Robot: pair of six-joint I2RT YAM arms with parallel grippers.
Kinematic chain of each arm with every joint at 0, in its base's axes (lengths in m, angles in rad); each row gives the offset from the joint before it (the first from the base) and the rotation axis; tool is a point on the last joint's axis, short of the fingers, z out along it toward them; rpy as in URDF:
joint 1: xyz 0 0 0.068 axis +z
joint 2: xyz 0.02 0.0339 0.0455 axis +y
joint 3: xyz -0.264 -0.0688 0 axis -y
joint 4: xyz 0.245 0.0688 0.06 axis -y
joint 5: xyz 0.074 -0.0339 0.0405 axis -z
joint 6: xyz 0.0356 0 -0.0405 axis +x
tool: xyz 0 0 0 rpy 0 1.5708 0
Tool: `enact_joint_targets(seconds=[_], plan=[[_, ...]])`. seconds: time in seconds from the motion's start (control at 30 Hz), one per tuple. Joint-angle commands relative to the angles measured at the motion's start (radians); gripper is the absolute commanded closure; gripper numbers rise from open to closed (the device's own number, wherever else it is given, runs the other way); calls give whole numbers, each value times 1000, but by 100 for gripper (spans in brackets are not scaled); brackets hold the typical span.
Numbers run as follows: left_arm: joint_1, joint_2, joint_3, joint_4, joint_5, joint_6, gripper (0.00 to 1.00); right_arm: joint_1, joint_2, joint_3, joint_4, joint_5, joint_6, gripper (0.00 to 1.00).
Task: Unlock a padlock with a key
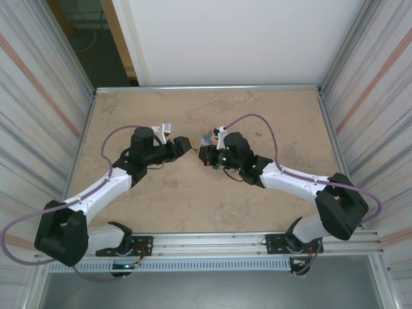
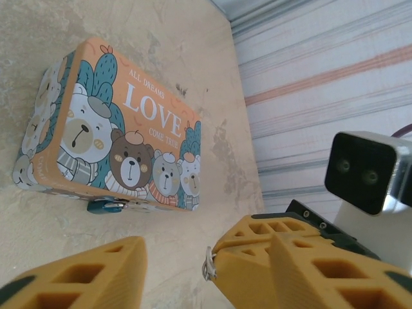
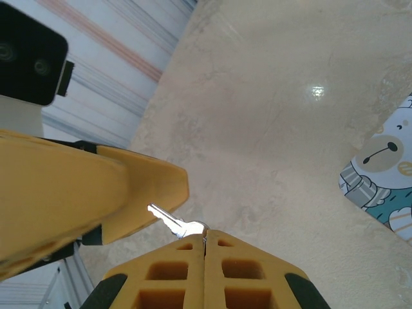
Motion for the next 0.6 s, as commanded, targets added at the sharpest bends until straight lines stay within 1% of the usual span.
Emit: enact_joint_targets(seconds=[0.0,0.17,0.27,0.5,0.57], plan=[[-14,17,41,30,0,16,55,-4,-21,-18,18,-9,21,100],[-19,35,59,28,3,25,72,-4,-24,-25,20,-7,23,100],[-27,43,70,9,0,39,77,-4,-23,-24,23,-11,26,100],[-37,55,73,-14,-14,55,75,-6,-31,-27,25,-10,26,100],[-38,56,73,-26,-22,58,70,-8,-35,-29,26,-4,25,100]])
